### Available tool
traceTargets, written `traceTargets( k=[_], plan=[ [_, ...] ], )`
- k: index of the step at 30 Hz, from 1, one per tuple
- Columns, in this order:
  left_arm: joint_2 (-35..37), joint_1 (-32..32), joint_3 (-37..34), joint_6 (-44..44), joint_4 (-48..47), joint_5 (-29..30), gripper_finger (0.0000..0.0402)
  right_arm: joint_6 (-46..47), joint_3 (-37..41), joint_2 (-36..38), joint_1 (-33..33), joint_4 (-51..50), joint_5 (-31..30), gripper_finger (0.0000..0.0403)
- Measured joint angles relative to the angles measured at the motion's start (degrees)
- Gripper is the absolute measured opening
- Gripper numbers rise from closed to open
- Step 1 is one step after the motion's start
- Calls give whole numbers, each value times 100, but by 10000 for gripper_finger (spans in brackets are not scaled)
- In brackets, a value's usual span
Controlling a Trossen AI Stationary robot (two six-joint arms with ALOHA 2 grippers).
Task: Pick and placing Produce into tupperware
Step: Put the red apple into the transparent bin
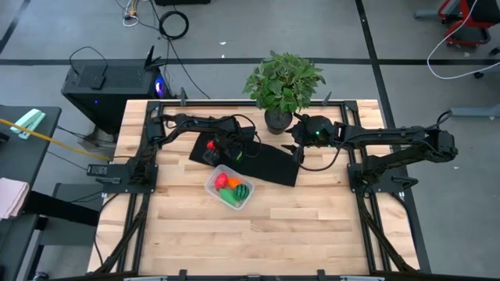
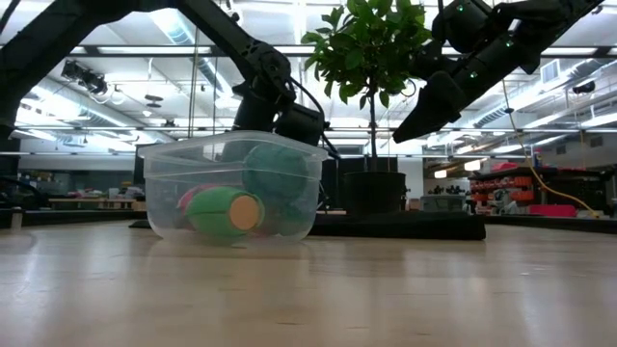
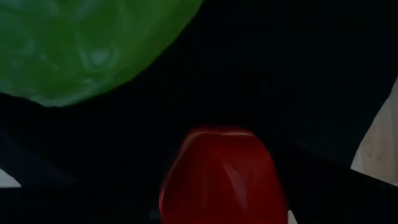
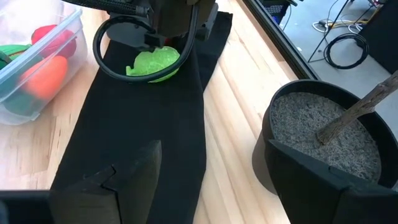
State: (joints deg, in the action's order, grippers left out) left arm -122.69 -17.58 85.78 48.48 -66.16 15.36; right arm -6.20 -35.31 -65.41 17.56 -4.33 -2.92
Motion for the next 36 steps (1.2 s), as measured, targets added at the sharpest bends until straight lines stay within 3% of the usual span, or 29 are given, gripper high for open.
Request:
traceTargets(
  k=[7,14,32,36],
  plan=[
    [0,7,0,9,23,26,296,0,0,0,0,1,0,291],
    [0,7,0,-28,25,32,258,0,0,0,0,1,0,291],
    [0,7,0,-286,16,476,256,0,0,0,0,1,0,291],
    [0,76,0,-281,14,880,256,0,0,0,0,1,0,291]
  ],
)
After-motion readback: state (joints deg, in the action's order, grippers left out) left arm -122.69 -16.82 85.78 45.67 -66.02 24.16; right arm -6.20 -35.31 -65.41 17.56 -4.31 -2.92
